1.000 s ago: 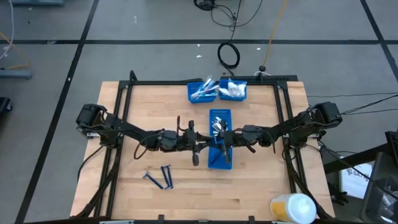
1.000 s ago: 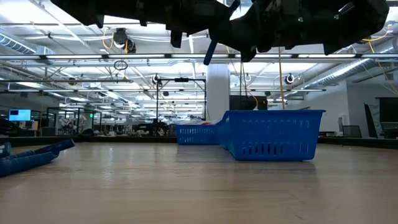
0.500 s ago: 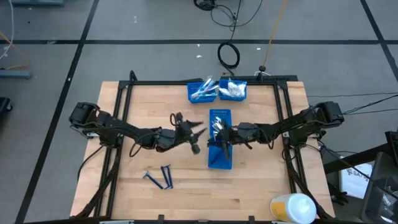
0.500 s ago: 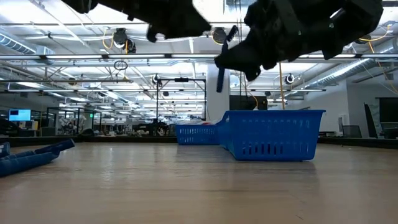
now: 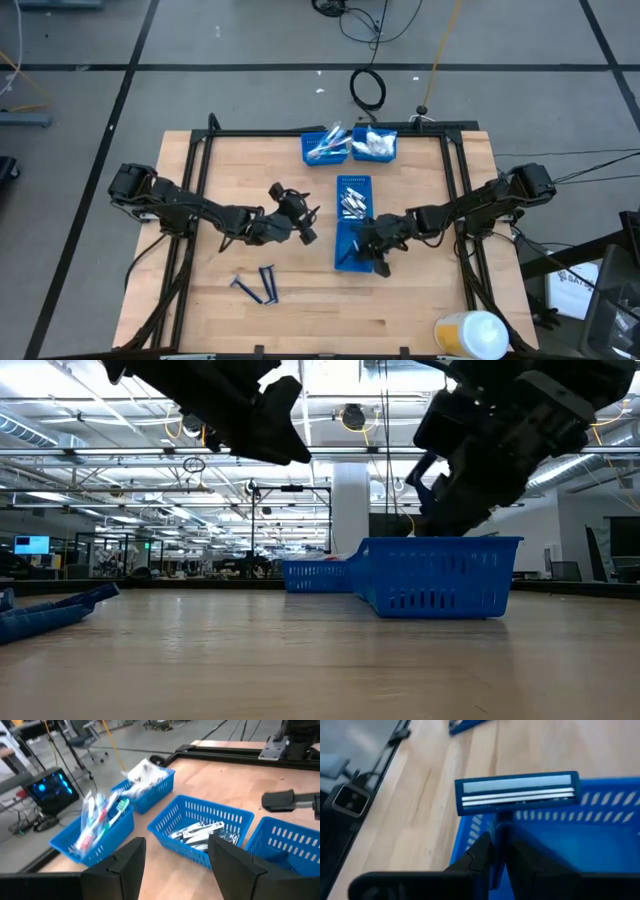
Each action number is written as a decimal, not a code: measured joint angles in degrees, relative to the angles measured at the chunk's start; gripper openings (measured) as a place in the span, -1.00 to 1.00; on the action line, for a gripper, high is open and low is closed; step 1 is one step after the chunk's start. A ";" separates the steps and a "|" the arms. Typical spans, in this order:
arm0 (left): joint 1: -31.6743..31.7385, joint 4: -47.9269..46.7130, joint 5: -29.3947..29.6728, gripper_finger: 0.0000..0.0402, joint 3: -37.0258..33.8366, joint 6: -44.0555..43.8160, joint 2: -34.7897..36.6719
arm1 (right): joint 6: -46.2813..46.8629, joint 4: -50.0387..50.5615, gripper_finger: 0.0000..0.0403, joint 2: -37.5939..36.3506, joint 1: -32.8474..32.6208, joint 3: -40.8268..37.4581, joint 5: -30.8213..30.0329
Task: Pick & Place Travel size toiletries
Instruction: Put the blue safety razor in the bottom blue bin
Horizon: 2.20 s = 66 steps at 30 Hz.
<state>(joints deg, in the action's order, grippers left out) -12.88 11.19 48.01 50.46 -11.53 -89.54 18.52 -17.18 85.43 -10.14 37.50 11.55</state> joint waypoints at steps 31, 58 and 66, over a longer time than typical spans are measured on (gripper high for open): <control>0.00 -6.24 -0.65 0.05 0.00 -5.51 -0.04 | 2.86 0.83 0.39 -0.02 1.13 0.00 -1.07; -20.45 -49.90 -56.68 0.05 -0.09 -29.17 -0.13 | -3.15 2.51 0.31 -0.74 2.57 0.04 -0.81; -26.73 -48.98 -49.21 0.05 -3.22 -23.09 -0.13 | -2.93 2.05 0.31 -0.74 2.57 0.04 -0.85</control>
<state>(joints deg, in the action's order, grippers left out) -39.61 -37.79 -1.20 47.24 -34.62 -89.67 15.60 -15.13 84.68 -7.57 37.54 10.70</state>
